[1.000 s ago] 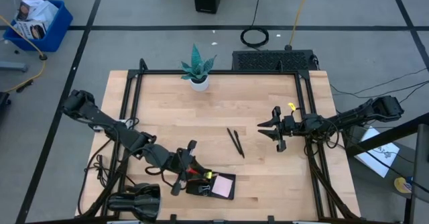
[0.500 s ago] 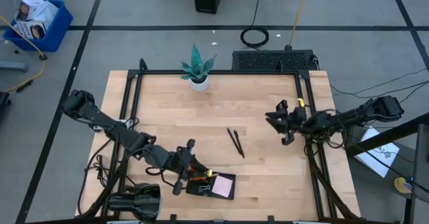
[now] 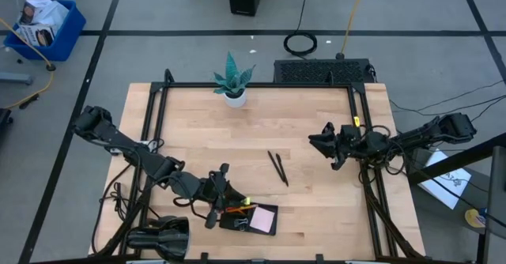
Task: Pick and place office supplies into organizer
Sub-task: Put the light green eraser into the black desk organizer
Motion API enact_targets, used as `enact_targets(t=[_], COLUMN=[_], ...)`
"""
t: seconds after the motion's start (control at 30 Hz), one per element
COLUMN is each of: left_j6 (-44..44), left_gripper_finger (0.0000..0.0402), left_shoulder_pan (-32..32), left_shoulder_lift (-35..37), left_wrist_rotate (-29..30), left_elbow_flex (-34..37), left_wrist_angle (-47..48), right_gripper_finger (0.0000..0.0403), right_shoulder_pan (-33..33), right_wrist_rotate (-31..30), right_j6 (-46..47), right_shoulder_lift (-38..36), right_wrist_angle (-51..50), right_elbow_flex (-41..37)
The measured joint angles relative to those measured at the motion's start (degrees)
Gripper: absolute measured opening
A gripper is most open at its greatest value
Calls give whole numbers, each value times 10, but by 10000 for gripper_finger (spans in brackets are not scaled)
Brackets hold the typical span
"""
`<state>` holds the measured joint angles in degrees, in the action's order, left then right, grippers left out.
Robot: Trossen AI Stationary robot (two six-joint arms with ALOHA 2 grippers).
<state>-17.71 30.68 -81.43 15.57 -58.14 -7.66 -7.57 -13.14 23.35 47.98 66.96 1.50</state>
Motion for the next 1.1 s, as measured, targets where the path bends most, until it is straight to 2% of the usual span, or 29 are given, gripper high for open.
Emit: enact_targets(t=[0.17,0.23,0.3,0.37,0.53,0.7,0.87,0.97,1.1], left_j6=[-30,-47,-84,-116,-172,-234,-265,-275,-279], left_gripper_finger=[65,65,65,65,65,65,65,65,65], left_shoulder_pan=[0,0,-2,-3,-8,-11,-9,-4,3], left_shoulder_lift=[-11,-18,-26,-32,-40,-39,-39,-39,-39], left_wrist_rotate=[-1,-11,-17,-24,-36,-41,-65,-66,-56], left_elbow_flex=[6,6,6,6,6,6,6,6,6], left_wrist_angle=[2,-3,-10,-6,-12,-15,-13,-17,-15], right_gripper_finger=[91,91,91,91,91,92,122,155,188], right_shoulder_pan=[-7,-20,-39,-61,-106,-150,-183,-205,-222], right_wrist_rotate=[27,74,114,118,102,99,17,9,1], right_j6=[-10,-67,-128,-200,-395,-558,-602,-635,-661], right_shoulder_lift=[12,25,42,64,140,239,292,324,361], right_wrist_angle=[-3,-15,-67,-110,-278,-350,-376,-401,-386], right_elbow_flex=[7,23,56,109,233,331,414,450,501])
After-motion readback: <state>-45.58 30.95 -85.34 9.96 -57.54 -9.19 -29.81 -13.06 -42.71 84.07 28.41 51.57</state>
